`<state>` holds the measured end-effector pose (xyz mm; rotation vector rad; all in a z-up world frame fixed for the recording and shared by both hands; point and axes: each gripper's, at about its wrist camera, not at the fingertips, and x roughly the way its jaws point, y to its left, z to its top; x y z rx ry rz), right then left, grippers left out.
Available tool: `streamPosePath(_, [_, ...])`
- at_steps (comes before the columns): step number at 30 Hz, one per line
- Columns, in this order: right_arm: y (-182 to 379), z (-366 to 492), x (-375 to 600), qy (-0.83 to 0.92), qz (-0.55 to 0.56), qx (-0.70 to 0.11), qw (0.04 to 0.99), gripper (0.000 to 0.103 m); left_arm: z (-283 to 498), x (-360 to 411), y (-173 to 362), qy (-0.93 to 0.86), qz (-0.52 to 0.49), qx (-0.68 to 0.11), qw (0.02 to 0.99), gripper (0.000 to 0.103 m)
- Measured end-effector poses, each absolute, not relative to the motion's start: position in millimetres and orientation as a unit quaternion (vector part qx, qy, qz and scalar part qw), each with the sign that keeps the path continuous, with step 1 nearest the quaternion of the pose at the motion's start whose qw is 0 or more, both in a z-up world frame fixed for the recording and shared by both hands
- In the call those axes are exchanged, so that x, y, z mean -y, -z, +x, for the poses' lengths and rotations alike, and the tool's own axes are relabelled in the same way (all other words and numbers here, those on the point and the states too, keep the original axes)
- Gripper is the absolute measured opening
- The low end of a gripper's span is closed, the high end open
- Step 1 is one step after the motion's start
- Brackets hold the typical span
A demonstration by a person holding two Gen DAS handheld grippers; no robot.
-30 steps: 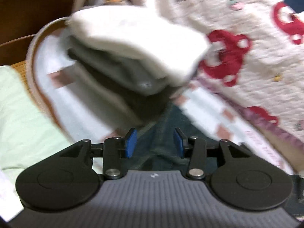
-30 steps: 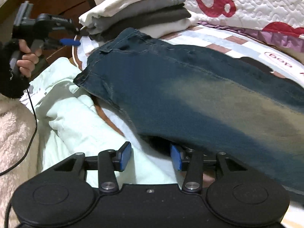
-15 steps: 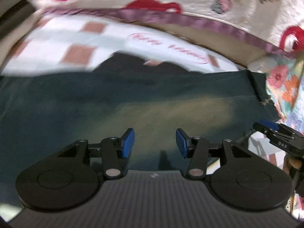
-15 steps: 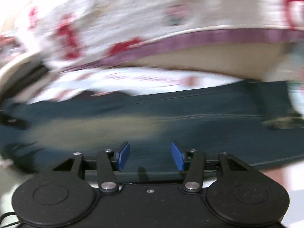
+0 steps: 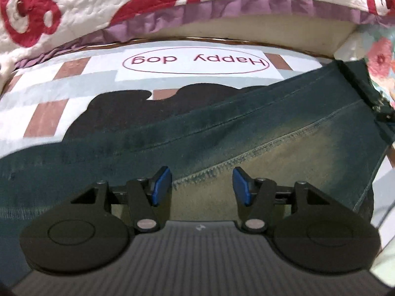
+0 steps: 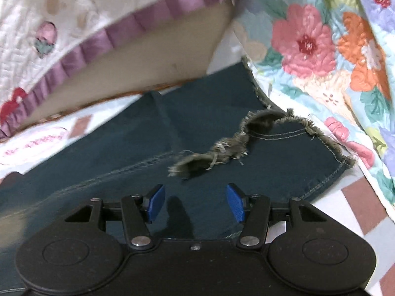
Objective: Fold clothes
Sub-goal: 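Grasp the frayed jeans hem with the right gripper and lift it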
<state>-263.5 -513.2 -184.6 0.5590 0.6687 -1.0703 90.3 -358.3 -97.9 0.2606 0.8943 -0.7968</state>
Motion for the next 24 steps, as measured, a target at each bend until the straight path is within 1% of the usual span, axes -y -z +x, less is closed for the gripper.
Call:
streamPosePath(1, [189,-262,521,0.492,0.257,-0.318,0.769,0.060,94,357,97,0.375,0.116,-0.421,0.818,0.055])
streamPosePath(3, [196,-258,533,0.495,0.246,-0.319,0.769,0.066,104,352,98,0.371,0.081,-0.432,0.818,0.055])
streamPosePath(5, [200,-252,548,0.507,0.236,-0.311,0.769,0.068,109,349,102,0.377,0.056,-0.442,0.812,0.055])
streamPosePath(8, [202,-243,578,0.528,0.226,-0.300,0.762,0.069,110,347,102,0.378,0.053,-0.445,0.810,0.055])
streamPosePath(10, [199,-237,606,0.545,0.219,-0.306,0.749,0.068,110,346,103,0.378,0.051,-0.446,0.809,0.056])
streamPosePath(11, [197,-236,620,0.562,0.218,-0.308,0.736,0.066,110,346,103,0.379,0.050,-0.447,0.809,0.056])
streamPosePath(13, [189,-239,650,0.600,0.223,-0.304,0.706,0.065,111,344,103,0.379,0.048,-0.448,0.808,0.056])
streamPosePath(14, [183,-243,662,0.621,0.230,-0.295,0.688,0.062,111,344,103,0.379,0.047,-0.449,0.808,0.056])
streamPosePath(15, [175,-248,671,0.645,0.232,-0.280,0.672,0.062,111,343,103,0.380,0.046,-0.450,0.807,0.056])
streamPosePath(19, [138,-279,681,0.686,0.263,-0.181,0.654,0.063,112,341,103,0.381,0.042,-0.453,0.805,0.056])
streamPosePath(22, [130,-301,667,0.676,0.280,-0.168,0.661,0.064,113,339,103,0.381,0.039,-0.455,0.804,0.057])
streamPosePath(24, [134,-320,646,0.667,0.289,-0.177,0.664,0.064,112,339,103,0.383,0.041,-0.456,0.802,0.058])
